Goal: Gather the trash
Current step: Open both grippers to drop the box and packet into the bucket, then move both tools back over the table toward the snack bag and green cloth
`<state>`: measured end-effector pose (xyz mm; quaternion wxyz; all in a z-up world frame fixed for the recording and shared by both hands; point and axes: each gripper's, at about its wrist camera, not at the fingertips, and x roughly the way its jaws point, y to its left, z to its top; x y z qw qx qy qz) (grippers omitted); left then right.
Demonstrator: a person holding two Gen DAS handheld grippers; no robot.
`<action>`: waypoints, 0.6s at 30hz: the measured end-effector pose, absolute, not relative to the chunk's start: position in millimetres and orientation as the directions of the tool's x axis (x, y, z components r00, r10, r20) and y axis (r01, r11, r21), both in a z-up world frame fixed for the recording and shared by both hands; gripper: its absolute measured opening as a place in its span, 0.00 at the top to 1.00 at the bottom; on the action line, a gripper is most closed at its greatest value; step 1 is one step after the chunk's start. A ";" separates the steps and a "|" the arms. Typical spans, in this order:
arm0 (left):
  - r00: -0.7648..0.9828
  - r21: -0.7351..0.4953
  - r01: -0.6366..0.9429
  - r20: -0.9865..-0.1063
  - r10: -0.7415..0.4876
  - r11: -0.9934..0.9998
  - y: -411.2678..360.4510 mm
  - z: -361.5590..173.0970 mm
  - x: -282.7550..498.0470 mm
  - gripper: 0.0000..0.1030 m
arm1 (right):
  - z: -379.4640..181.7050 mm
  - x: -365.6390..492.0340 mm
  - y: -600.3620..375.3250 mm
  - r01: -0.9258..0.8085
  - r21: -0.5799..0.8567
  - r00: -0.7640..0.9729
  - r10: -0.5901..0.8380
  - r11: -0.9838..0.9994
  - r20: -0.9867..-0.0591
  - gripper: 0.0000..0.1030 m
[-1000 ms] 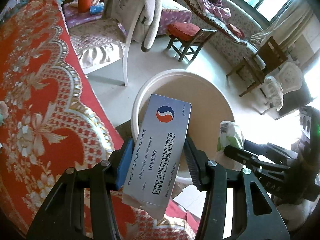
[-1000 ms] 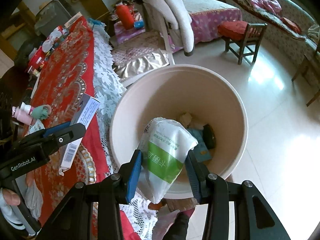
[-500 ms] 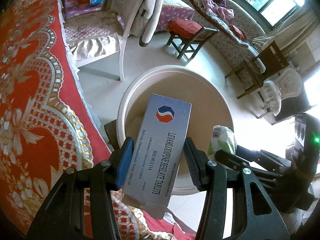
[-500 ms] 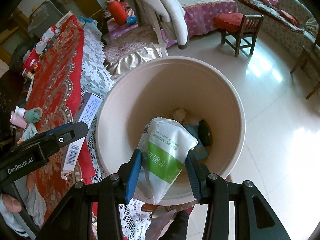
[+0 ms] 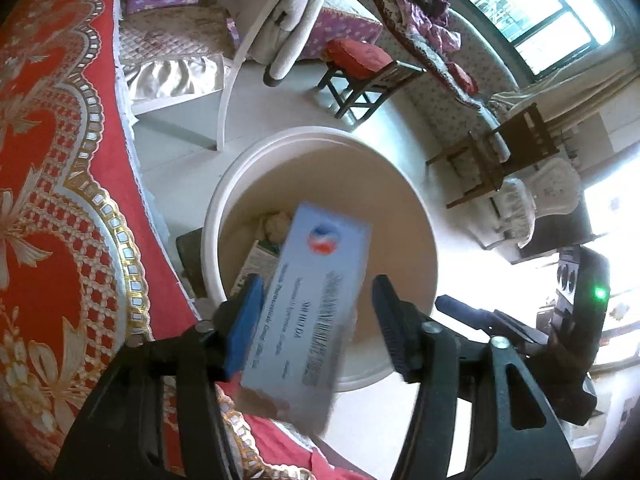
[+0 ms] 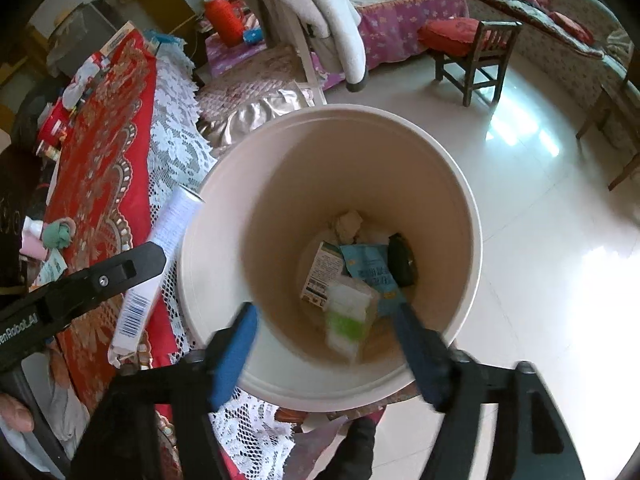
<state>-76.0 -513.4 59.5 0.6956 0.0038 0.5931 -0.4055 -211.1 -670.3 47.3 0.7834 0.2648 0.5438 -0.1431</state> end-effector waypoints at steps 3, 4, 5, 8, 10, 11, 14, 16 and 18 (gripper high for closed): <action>-0.029 -0.479 0.564 -0.825 -0.564 0.672 -511.6 62.5 -77.6 0.42 | 48.5 -211.0 -667.5 0.505 0.252 0.365 0.060 0.825 -0.929 0.32; -0.027 -0.479 0.564 -0.825 -0.564 0.673 -510.8 63.3 -78.2 0.42 | 49.0 -210.9 -666.6 0.502 0.251 0.364 0.061 0.828 -0.929 0.32; -0.022 -0.475 0.565 -0.826 -0.563 0.675 -508.5 64.7 -78.7 0.42 | 49.4 -210.1 -665.2 0.500 0.250 0.364 0.061 0.829 -0.930 0.32; -0.005 -0.463 0.567 -0.829 -0.559 0.682 -503.3 67.8 -80.0 0.42 | 50.1 -208.9 -662.6 0.493 0.249 0.364 0.063 0.833 -0.929 0.32; 0.010 -0.453 0.566 -0.831 -0.555 0.688 -498.4 70.2 -80.2 0.42 | 51.1 -207.3 -659.7 0.488 0.249 0.365 0.064 0.836 -0.929 0.32; 0.018 -0.448 0.566 -0.833 -0.553 0.692 -495.8 71.6 -80.6 0.42 | 51.4 -205.9 -657.6 0.485 0.248 0.365 0.064 0.839 -0.929 0.32; 0.046 -0.427 0.566 -0.838 -0.544 0.705 -487.2 75.9 -80.1 0.42 | 54.0 -201.5 -651.5 0.471 0.248 0.368 0.067 0.847 -0.928 0.32; 0.066 -0.413 0.566 -0.840 -0.538 0.714 -480.8 78.2 -79.7 0.42 | 55.3 -198.5 -648.0 0.460 0.248 0.369 0.070 0.852 -0.927 0.32; 0.089 -0.396 0.563 -0.843 -0.530 0.725 -471.7 80.2 -78.7 0.42 | 57.3 -194.1 -643.0 0.448 0.250 0.372 0.075 0.859 -0.925 0.32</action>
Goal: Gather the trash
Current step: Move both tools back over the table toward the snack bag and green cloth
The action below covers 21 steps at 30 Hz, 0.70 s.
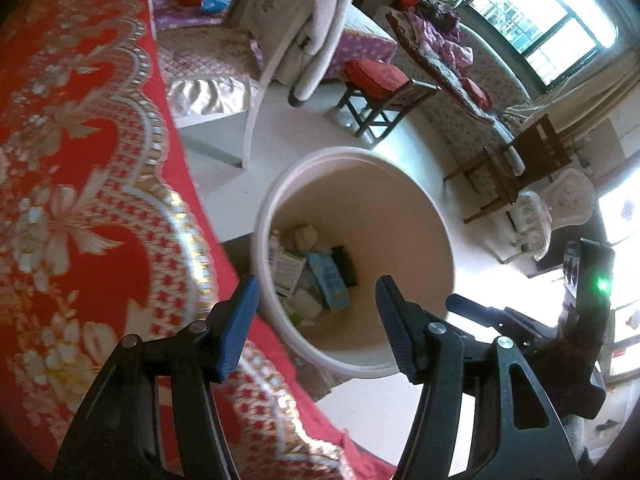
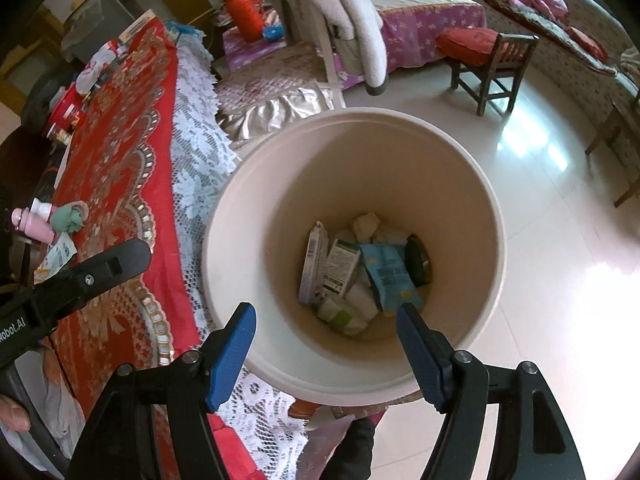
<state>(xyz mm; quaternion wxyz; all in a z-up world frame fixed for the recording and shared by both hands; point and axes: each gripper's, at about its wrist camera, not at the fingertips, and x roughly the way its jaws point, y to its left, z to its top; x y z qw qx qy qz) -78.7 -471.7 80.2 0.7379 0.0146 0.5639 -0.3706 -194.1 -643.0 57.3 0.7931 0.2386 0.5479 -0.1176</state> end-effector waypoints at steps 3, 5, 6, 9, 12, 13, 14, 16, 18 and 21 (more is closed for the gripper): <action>0.123 -0.373 0.551 -0.848 -0.515 0.746 -456.8 81.8 -74.5 0.42 | 61.5 -185.9 -631.3 0.423 0.253 0.380 0.083 0.870 -0.921 0.32; 0.147 -0.359 0.538 -0.851 -0.504 0.763 -443.1 83.4 -71.4 0.42 | 65.0 -180.0 -621.4 0.402 0.256 0.386 0.091 0.879 -0.918 0.32; 0.156 -0.352 0.532 -0.853 -0.498 0.770 -438.0 83.8 -70.1 0.42 | 66.6 -175.9 -615.5 0.389 0.258 0.389 0.097 0.884 -0.916 0.32; 0.186 -0.334 0.507 -0.857 -0.480 0.794 -416.6 85.4 -65.0 0.42 | 68.5 -164.1 -598.3 0.353 0.264 0.390 0.116 0.897 -0.913 0.32; 0.219 -0.324 0.473 -0.858 -0.465 0.819 -390.2 88.7 -58.0 0.42 | 68.3 -151.7 -578.6 0.315 0.271 0.388 0.137 0.910 -0.912 0.32; 0.230 -0.321 0.462 -0.857 -0.461 0.827 -380.3 89.8 -55.3 0.42 | 68.6 -148.4 -572.8 0.304 0.273 0.387 0.143 0.913 -0.911 0.32; 0.243 -0.316 0.449 -0.857 -0.454 0.836 -368.9 91.7 -51.9 0.42 | 68.8 -143.9 -565.8 0.290 0.275 0.387 0.151 0.917 -0.910 0.32; 0.265 -0.308 0.423 -0.857 -0.442 0.852 -350.0 94.9 -45.6 0.42 | 69.2 -133.3 -549.2 0.259 0.279 0.386 0.166 0.925 -0.907 0.32; 0.289 -0.300 0.393 -0.857 -0.426 0.869 -325.8 99.0 -37.1 0.42 | 69.2 -124.5 -534.4 0.233 0.284 0.385 0.180 0.930 -0.905 0.32; 0.338 -0.274 0.357 -0.854 -0.397 0.893 -290.9 109.6 -22.8 0.42 | 69.1 -112.2 -515.9 0.200 0.288 0.379 0.197 0.937 -0.904 0.32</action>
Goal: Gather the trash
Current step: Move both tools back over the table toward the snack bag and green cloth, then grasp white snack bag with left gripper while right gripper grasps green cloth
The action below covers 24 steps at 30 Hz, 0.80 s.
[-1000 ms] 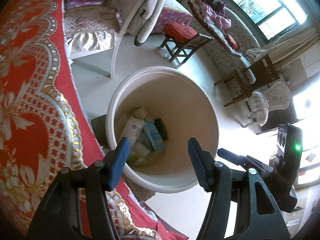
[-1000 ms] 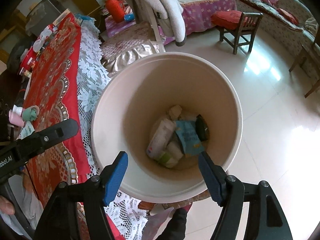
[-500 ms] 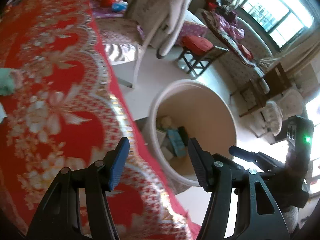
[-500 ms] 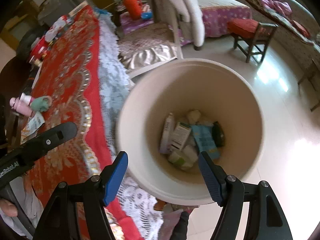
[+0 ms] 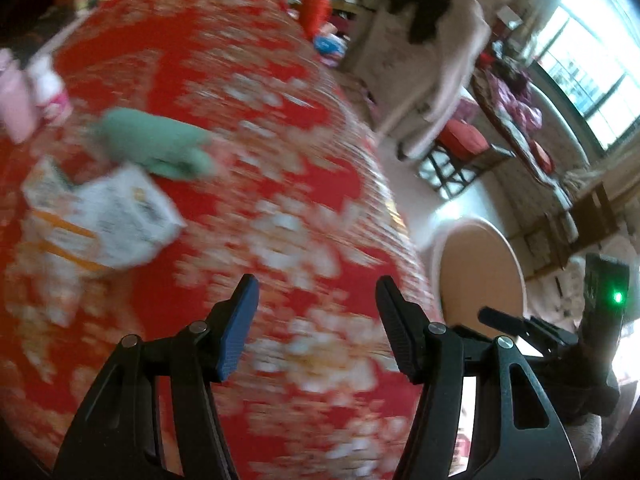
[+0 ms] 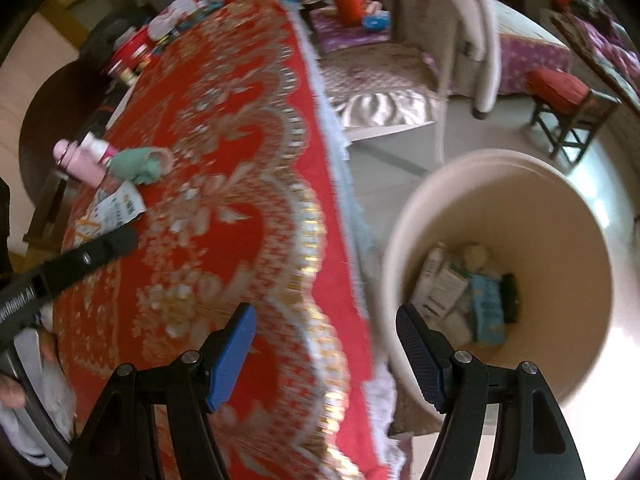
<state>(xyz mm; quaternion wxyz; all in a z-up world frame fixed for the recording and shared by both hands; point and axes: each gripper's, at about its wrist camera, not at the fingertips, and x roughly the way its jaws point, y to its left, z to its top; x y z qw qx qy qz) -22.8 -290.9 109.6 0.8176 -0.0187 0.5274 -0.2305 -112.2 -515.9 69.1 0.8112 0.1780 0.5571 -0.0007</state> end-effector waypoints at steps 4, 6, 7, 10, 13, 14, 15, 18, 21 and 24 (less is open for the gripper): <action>0.413 -0.220 0.278 -0.851 -0.323 0.935 -238.0 122.6 8.2 0.42 | 68.8 -98.9 -490.2 0.162 0.292 0.373 0.216 0.942 -0.902 0.32; 0.436 -0.188 0.228 -0.858 -0.272 0.956 -216.3 124.3 24.3 0.42 | 69.3 -95.6 -481.6 0.154 0.293 0.372 0.219 0.944 -0.902 0.32; 0.443 -0.171 0.196 -0.863 -0.243 0.966 -204.7 122.9 33.8 0.42 | 69.6 -93.9 -477.5 0.150 0.294 0.373 0.222 0.944 -0.901 0.32; 0.433 -0.146 0.098 -0.884 -0.175 0.984 -170.9 111.7 61.3 0.42 | 69.4 -90.4 -468.1 0.147 0.295 0.371 0.224 0.944 -0.901 0.32; 0.399 -0.154 0.039 -0.903 -0.157 0.987 -148.2 94.7 75.3 0.42 | 67.9 -89.1 -463.6 0.154 0.297 0.367 0.225 0.942 -0.903 0.32; 0.382 -0.173 0.032 -0.908 -0.172 0.984 -144.2 88.9 77.2 0.42 | 67.0 -88.7 -462.6 0.157 0.297 0.365 0.224 0.942 -0.904 0.32; 0.363 -0.192 0.039 -0.912 -0.193 0.981 -143.2 84.1 76.1 0.43 | 65.9 -88.0 -462.0 0.160 0.296 0.363 0.223 0.942 -0.905 0.32; 0.316 -0.215 0.105 -0.919 -0.237 0.971 -156.6 76.8 61.1 0.43 | 61.9 -84.0 -461.4 0.172 0.299 0.355 0.224 0.939 -0.908 0.32; 0.253 -0.266 0.168 -0.919 -0.302 0.949 -174.8 69.0 40.0 0.43 | 60.1 -78.8 -458.4 0.173 0.307 0.353 0.232 0.936 -0.906 0.32; 0.201 -0.323 0.213 -0.909 -0.365 0.922 -192.2 65.3 21.7 0.43 | 61.2 -73.9 -453.4 0.157 0.305 0.355 0.235 0.939 -0.905 0.32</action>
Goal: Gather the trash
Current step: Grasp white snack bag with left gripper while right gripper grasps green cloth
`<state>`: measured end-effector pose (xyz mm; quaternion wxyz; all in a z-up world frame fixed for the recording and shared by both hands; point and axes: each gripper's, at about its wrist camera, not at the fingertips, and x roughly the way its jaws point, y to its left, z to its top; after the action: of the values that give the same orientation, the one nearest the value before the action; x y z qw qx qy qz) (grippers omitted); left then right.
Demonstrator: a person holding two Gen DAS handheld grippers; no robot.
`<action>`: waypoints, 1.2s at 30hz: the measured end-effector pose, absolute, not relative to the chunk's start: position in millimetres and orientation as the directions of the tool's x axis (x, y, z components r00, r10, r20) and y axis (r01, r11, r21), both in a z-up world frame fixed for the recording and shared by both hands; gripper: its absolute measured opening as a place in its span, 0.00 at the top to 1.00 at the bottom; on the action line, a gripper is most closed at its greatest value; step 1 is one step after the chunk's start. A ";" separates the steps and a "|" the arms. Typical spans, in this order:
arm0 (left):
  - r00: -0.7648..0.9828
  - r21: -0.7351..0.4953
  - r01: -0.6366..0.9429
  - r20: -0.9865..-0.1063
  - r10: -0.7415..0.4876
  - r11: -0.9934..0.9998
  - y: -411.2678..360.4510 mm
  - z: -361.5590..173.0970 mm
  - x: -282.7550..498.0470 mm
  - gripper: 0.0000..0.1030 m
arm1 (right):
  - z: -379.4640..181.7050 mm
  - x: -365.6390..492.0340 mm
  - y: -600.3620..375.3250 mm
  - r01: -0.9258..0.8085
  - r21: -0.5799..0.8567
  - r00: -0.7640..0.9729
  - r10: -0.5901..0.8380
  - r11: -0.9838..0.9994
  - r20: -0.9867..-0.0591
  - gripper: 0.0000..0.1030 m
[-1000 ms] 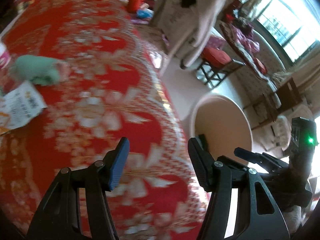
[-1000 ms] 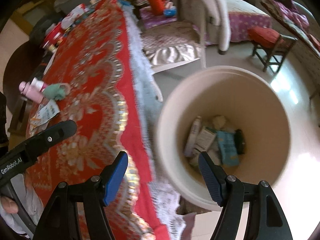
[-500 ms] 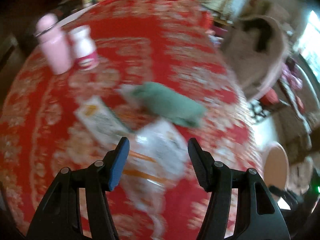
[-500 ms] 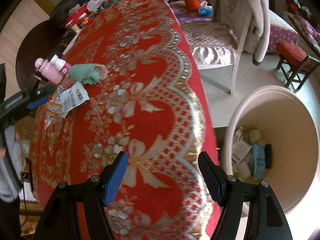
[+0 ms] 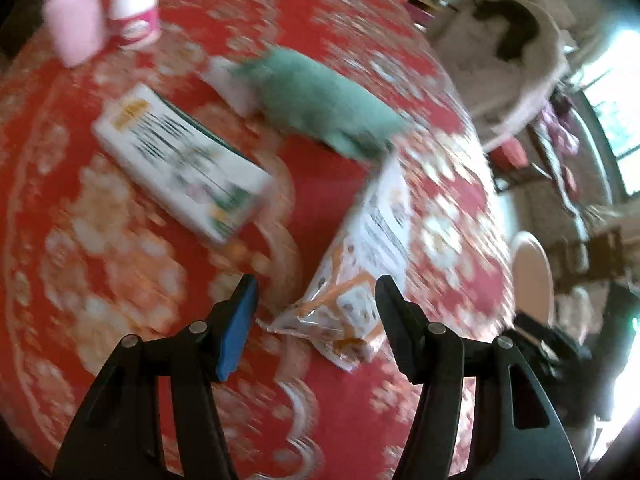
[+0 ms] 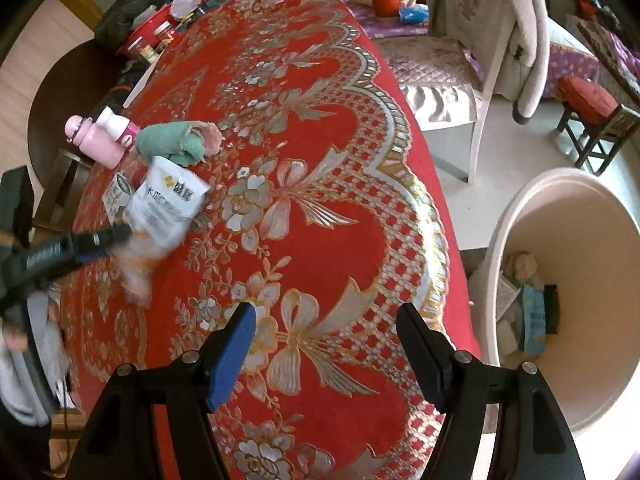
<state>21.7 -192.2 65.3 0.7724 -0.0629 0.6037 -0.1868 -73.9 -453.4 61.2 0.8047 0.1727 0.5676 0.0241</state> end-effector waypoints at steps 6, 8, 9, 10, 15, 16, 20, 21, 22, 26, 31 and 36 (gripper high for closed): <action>0.191 -0.399 0.262 -0.871 -0.453 0.879 -206.1 75.1 7.2 0.42 | 61.2 -70.4 -452.0 0.146 0.308 0.352 0.242 0.940 -0.904 0.32; 0.195 -0.409 0.271 -0.863 -0.466 0.871 -209.5 77.9 8.0 0.41 | 60.0 -70.9 -453.7 0.149 0.310 0.348 0.244 0.939 -0.905 0.32; 0.189 -0.415 0.272 -0.862 -0.471 0.868 -211.8 76.8 11.2 0.37 | 59.3 -71.5 -454.9 0.151 0.312 0.346 0.245 0.938 -0.906 0.32; 0.184 -0.420 0.273 -0.860 -0.476 0.866 -214.8 74.2 12.9 0.36 | 58.9 -72.1 -455.9 0.154 0.314 0.345 0.247 0.937 -0.906 0.32; 0.152 -0.419 0.251 -0.873 -0.463 0.873 -221.9 57.7 22.5 0.36 | 59.2 -76.7 -461.9 0.165 0.320 0.346 0.249 0.933 -0.905 0.32; 0.142 -0.426 0.244 -0.873 -0.467 0.871 -222.9 54.6 23.9 0.36 | 60.0 -77.5 -463.3 0.167 0.318 0.348 0.246 0.933 -0.905 0.32; 0.134 -0.430 0.220 -0.876 -0.464 0.876 -225.6 46.8 25.4 0.45 | 62.6 -77.1 -465.3 0.164 0.316 0.353 0.243 0.935 -0.904 0.32; 0.133 -0.434 0.215 -0.875 -0.466 0.875 -225.8 45.3 25.3 0.69 | 63.3 -75.9 -464.5 0.160 0.314 0.354 0.243 0.936 -0.903 0.32; 0.127 -0.437 0.211 -0.875 -0.467 0.875 -225.5 43.7 25.3 0.71 | 64.2 -74.0 -462.7 0.153 0.313 0.356 0.243 0.937 -0.902 0.32; 0.154 -0.440 0.201 -0.868 -0.471 0.875 -215.5 48.8 17.5 0.76 | 64.9 -63.4 -451.4 0.118 0.307 0.357 0.248 0.944 -0.900 0.32; 0.212 -0.448 0.175 -0.852 -0.478 0.877 -188.1 69.2 5.2 0.79 | 68.7 -34.0 -422.9 0.037 0.324 0.370 0.288 0.945 -0.883 0.32; 0.277 -0.457 0.128 -0.836 -0.474 0.880 -157.8 87.3 -3.3 0.79 | 77.8 11.9 -383.9 -0.082 0.315 0.397 0.321 0.946 -0.860 0.32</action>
<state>-3.3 -157.8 87.3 0.7845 -0.1520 0.5697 -0.1919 11.9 -383.9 77.8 0.8284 0.1116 0.5353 0.1213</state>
